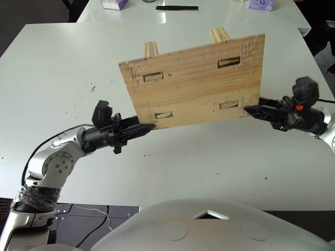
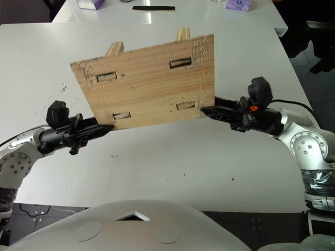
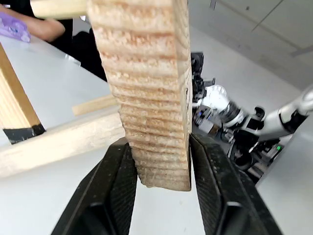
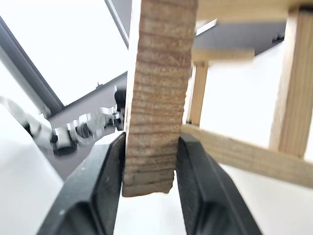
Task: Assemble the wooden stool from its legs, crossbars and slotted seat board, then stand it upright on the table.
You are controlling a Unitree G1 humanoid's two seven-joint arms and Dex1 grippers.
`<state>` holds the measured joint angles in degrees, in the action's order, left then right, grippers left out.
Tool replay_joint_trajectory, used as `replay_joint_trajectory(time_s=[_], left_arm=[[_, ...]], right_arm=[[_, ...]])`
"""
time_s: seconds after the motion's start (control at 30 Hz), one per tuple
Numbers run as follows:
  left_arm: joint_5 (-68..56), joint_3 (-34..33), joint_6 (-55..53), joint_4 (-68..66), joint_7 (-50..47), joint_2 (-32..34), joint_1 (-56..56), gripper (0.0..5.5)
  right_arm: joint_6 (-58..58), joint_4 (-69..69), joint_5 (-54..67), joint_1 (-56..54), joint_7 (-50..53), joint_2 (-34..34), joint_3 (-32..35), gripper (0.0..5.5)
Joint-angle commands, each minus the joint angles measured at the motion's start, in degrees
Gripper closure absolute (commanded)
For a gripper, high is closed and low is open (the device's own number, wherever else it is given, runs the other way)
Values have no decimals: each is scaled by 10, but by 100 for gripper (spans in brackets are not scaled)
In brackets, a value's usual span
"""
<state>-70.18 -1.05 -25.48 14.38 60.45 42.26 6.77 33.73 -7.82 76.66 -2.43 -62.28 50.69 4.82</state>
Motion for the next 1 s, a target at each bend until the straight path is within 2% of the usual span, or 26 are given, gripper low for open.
replay_joint_trajectory(time_s=[0.03,0.13,0.27,0.37,0.53,0.63,0.7,0.83,1.0], left_arm=[[-425,-81,263,247,-657,-209,-118,395],[-426,-83,295,259,-723,-240,-145,395],[-419,-84,328,280,-808,-276,-178,398],[-406,-77,344,294,-886,-296,-200,405],[-387,-75,367,305,-1010,-314,-221,418],[-366,-63,371,309,-1061,-333,-230,418],[-349,-57,368,307,-1088,-346,-230,417],[-321,-47,344,293,-1129,-368,-212,416],[-307,-46,312,260,-1128,-393,-172,415]], right_arm=[[-67,-322,363,-8,391,-115,-62,407],[-98,-347,363,-8,459,-168,-73,407],[-176,-366,363,-62,609,-286,-71,407],[-236,-360,363,-126,739,-371,-44,407],[-291,-336,363,-217,898,-443,4,407],[-308,-319,363,-259,973,-460,27,407],[-298,-313,363,-245,1016,-459,26,407],[-250,-293,361,-172,1058,-437,21,407],[-206,-270,329,-88,1056,-423,1,407]])
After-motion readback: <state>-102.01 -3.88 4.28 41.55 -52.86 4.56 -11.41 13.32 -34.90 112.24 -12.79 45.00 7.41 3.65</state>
